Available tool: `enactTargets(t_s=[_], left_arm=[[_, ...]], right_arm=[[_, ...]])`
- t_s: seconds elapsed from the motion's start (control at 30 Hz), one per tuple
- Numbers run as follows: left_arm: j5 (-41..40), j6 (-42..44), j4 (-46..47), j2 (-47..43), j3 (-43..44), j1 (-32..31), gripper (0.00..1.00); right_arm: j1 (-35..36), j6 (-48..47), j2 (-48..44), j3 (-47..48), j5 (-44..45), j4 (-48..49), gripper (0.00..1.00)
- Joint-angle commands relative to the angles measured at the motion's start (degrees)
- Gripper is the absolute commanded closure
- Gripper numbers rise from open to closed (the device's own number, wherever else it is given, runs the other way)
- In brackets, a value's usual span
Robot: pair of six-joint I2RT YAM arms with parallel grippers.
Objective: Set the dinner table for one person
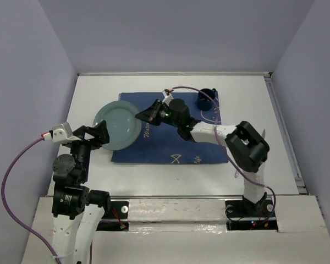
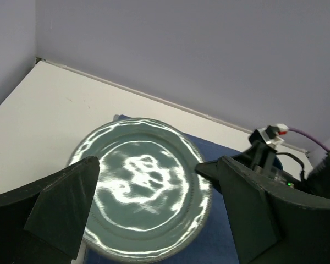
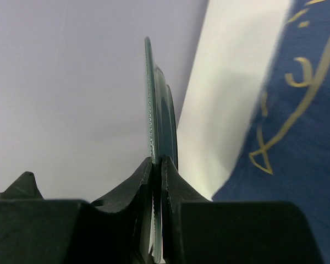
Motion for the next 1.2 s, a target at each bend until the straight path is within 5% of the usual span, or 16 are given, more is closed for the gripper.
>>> enactTargets(t_s=[0.0, 0.3, 1.13, 1.17], left_arm=[[1.83, -0.18, 2.6, -0.3, 0.0, 0.41, 0.01], [3.77, -0.18, 2.25, 0.41, -0.44, 0.41, 0.01], [5.62, -0.09, 3.13, 3.13, -0.35, 0.41, 0.01], [5.53, 0.0, 3.13, 3.04, -0.35, 0.41, 0.01]], right_arm=[[-4.76, 5.19, -12.24, -12.23, 3.57, 19.42, 1.0], [-15.58, 6.43, -21.76, -31.94, 5.68, 25.14, 1.0], [-23.76, 6.6, -7.8, -33.27, -1.26, 30.95, 1.0], [-23.76, 6.17, -7.71, -33.96, -1.26, 30.86, 0.93]])
